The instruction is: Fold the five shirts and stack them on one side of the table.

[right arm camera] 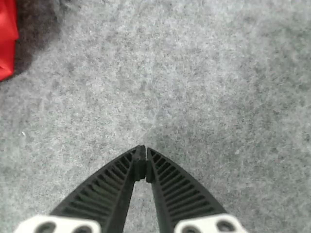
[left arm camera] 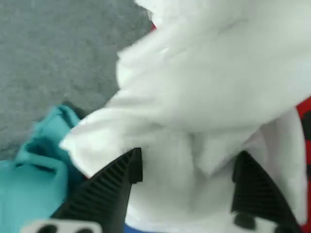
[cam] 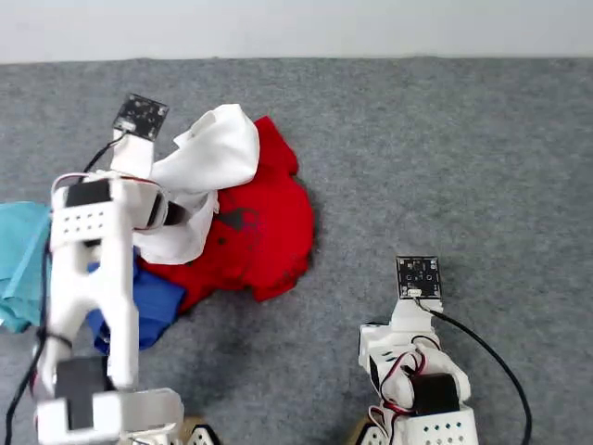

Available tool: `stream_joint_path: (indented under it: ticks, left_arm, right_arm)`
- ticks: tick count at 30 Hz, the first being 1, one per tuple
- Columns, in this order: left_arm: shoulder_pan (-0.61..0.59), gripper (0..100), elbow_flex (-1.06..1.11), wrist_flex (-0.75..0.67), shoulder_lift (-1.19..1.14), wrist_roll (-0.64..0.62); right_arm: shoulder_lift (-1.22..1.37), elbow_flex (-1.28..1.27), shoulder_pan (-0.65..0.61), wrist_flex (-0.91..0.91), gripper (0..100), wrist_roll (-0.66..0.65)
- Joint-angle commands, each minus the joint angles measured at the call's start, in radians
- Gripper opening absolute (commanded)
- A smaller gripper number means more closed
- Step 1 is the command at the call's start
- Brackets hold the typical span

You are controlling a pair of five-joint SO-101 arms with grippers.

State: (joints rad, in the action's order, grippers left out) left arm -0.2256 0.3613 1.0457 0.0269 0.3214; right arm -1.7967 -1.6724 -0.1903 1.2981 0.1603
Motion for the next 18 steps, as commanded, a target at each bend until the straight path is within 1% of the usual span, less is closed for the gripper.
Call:
stream_joint_path:
  ticks: [1, 3, 6, 7, 8, 11, 15, 18]
  left_arm:
    - [0.015, 27, -0.093, 0.032, -0.135, 0.012]
    - [0.015, 20, -0.142, 0.058, -0.21, 0.012]
    - [0.011, 4, -0.243, 0.124, -0.281, 0.012]
    - [0.011, 1, -0.282, 0.152, -0.285, 0.012]
    - [0.002, 2, -0.317, 0.184, -0.282, 0.008]
    - [-0.032, 1, -0.427, 0.247, -0.241, -0.009]
    - [-0.118, 1, -0.539, 0.256, -0.141, -0.123]
    - [-0.187, 1, -0.587, 0.256, -0.072, -0.173]
  right_arm:
    - [-0.013, -0.011, 0.007, 0.007, 0.9, -0.008]
    - [-0.013, -0.011, 0.007, 0.007, 0.9, -0.008]
    - [-0.013, -0.011, 0.007, 0.007, 0.9, -0.008]
    - [-0.013, -0.011, 0.007, 0.007, 0.9, -0.008]
    - [-0.013, -0.011, 0.007, 0.007, 0.9, -0.008]
    - [-0.013, -0.011, 0.007, 0.007, 0.9, -0.008]
    - [-0.013, -0.011, 0.007, 0.007, 0.9, -0.008]
    - [-0.013, -0.011, 0.007, 0.007, 0.9, -0.008]
